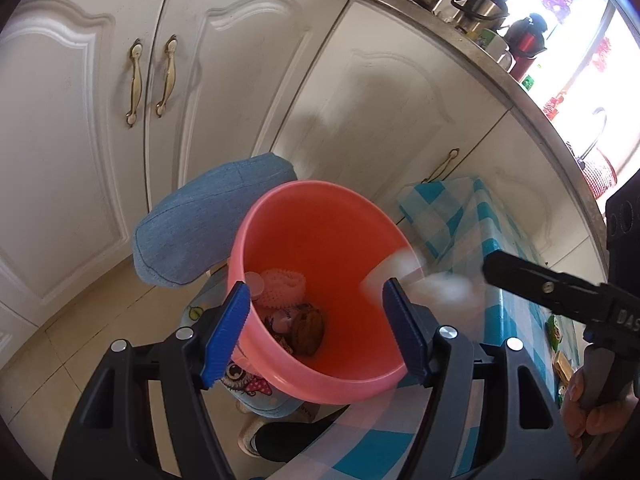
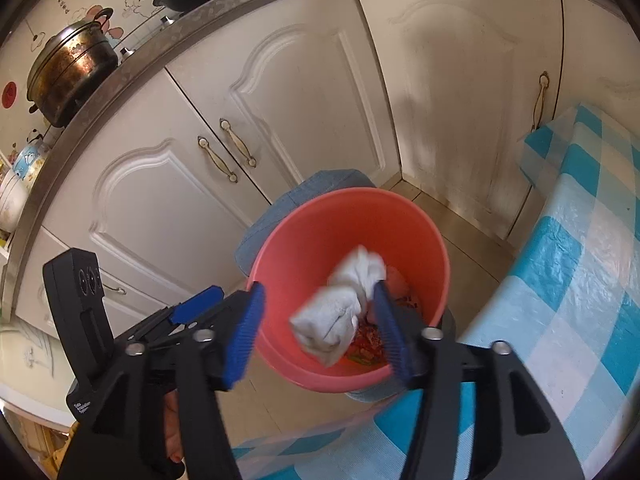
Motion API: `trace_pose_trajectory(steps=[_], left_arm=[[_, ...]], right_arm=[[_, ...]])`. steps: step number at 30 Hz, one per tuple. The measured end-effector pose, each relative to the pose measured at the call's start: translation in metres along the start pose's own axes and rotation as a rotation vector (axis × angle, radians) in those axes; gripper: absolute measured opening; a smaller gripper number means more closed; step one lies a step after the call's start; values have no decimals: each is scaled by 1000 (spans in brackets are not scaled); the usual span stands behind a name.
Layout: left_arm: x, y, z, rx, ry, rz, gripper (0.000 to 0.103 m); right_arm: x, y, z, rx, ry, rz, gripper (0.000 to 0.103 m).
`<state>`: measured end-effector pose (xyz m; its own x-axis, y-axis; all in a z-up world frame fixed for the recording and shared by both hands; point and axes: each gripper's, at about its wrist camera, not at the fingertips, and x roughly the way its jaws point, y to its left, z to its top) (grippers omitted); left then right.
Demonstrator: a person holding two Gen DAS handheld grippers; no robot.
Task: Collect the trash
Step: 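Carry the potato piece and cloth bundle to the red bucket and open both tools, then move both open tools back over the table toward the remaining packets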
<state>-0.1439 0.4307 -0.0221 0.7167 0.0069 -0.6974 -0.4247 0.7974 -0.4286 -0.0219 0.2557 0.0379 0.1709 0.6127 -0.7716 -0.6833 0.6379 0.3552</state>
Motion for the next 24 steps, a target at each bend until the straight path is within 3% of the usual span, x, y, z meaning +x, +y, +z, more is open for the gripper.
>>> trace_pose_trajectory(steps=[7,13,24], left_arm=[[-1,3,1,-12,-7,25,85],[-6,-8,2,39,-15,44,92],[-20,-43,-3,162,-26,40,98]], right_arm=[[-23,-4,-1,12,-71,-52,77],[-50,-16,-11,49,-117,-116,88],[-83,-39,-45,118,-162,-191,89]])
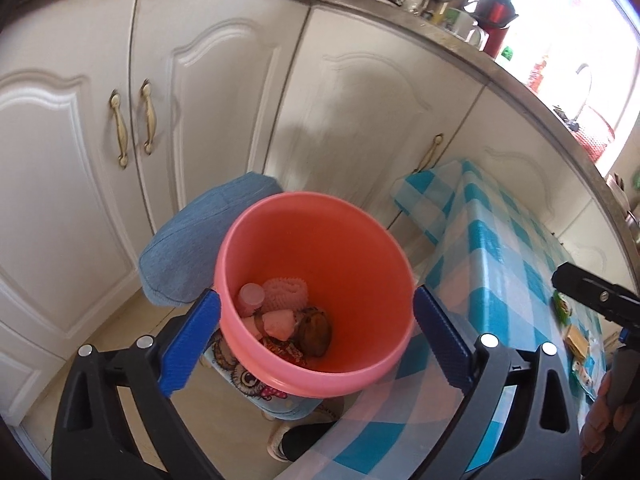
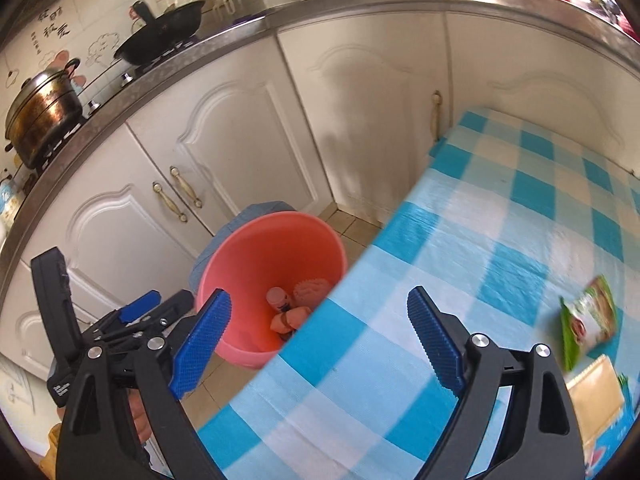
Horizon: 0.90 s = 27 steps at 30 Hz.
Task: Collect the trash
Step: 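Move both open tools back over the table toward the remaining packets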
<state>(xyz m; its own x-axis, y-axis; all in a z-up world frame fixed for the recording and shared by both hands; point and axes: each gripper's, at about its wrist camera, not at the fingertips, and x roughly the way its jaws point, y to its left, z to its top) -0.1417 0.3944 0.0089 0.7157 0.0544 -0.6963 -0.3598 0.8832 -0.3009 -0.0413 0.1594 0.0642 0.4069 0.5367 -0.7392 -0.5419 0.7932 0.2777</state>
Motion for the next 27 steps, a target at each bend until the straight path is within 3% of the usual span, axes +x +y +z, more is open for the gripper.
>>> trace_pose_trajectory(steps=[27], left_arm=[[-37,-86,-13,139,-1,-173,99]], right_arm=[[-91,-69,-35,175,-162,-106,92]])
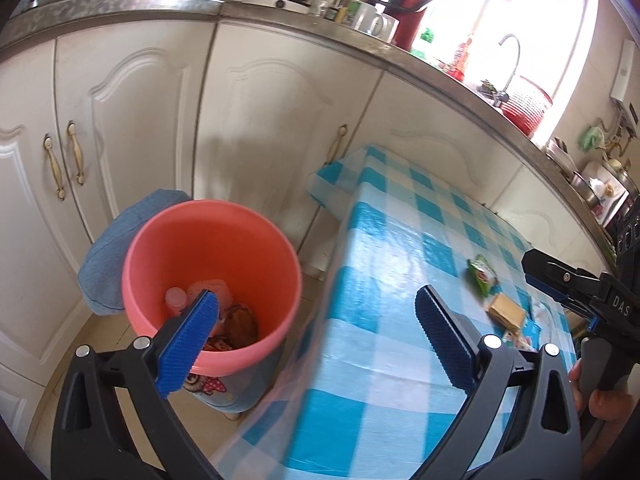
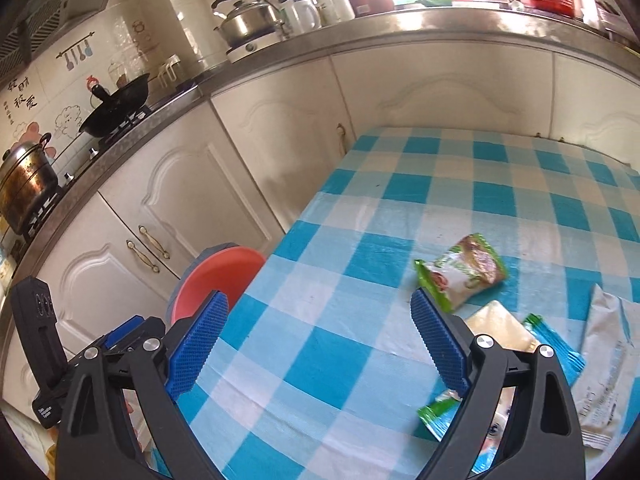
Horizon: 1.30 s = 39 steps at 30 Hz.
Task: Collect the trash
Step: 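Move both open tools back over the table toward the remaining packets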
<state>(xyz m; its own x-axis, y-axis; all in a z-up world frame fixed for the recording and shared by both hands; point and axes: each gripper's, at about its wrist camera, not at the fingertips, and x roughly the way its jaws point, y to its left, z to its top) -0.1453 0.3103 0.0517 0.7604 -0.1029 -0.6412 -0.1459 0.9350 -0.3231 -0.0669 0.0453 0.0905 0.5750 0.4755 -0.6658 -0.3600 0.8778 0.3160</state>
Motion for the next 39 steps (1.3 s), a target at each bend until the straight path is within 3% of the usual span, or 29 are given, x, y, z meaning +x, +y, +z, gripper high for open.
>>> trace_pose_trajectory(steps=[30,39], left_arm=[[-3,-103,-22,202,66,-121,99],[9,-136,-29,260,97,-145,99]], right_arm=[[-84,-86,-40,131,-105,-137,92],[-103,-128,-55,211,-120,-185,92]])
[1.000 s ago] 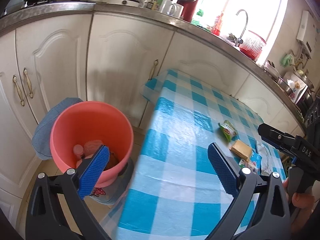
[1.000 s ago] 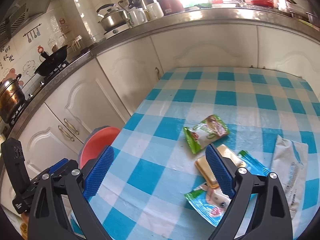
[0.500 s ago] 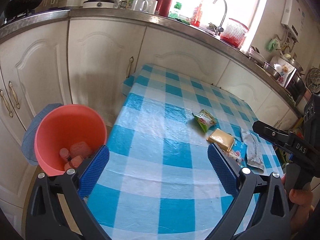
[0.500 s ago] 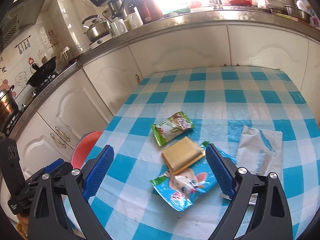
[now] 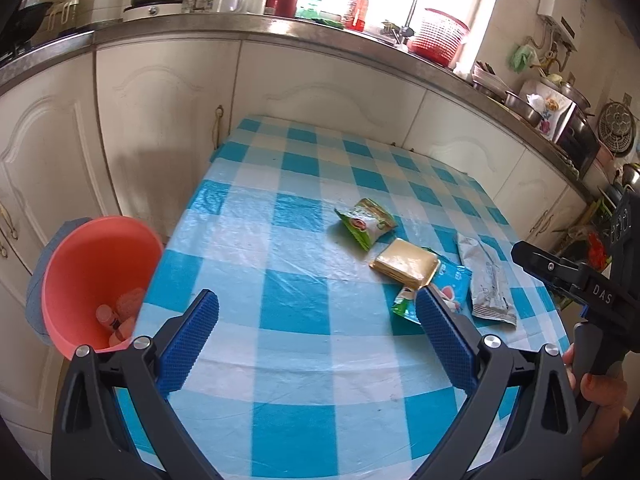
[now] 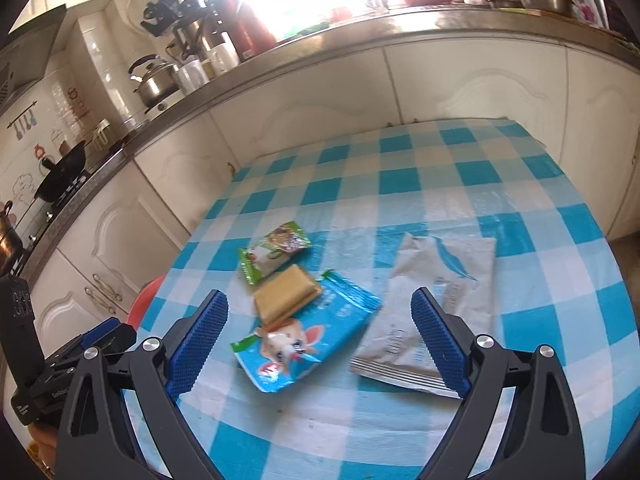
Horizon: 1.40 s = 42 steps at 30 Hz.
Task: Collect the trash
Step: 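Move both open tools back over the table toward the remaining packets, then grasp the green pea snack packet with the left tool while the right tool grasps the white wipe packet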
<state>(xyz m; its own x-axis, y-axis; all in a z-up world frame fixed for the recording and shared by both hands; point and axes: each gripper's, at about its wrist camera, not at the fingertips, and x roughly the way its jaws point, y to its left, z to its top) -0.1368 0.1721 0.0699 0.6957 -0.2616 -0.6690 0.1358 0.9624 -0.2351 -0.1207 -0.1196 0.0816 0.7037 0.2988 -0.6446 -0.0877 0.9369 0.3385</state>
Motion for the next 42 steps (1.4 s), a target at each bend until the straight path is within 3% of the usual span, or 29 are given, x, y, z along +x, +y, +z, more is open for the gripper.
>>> trace_pose_trajectory(steps=[19,31,42], left_arm=[[64,-41,17,112,99,-28,99],[146,-52,60,236,205,1,99],[188,-54,71,290,242,-21,99]], right_arm=[[4,-95,-12,147,43,-131,92],[36,-93,-10,101,137,-175,92],[67,-72,1,-45,188,-257,95]])
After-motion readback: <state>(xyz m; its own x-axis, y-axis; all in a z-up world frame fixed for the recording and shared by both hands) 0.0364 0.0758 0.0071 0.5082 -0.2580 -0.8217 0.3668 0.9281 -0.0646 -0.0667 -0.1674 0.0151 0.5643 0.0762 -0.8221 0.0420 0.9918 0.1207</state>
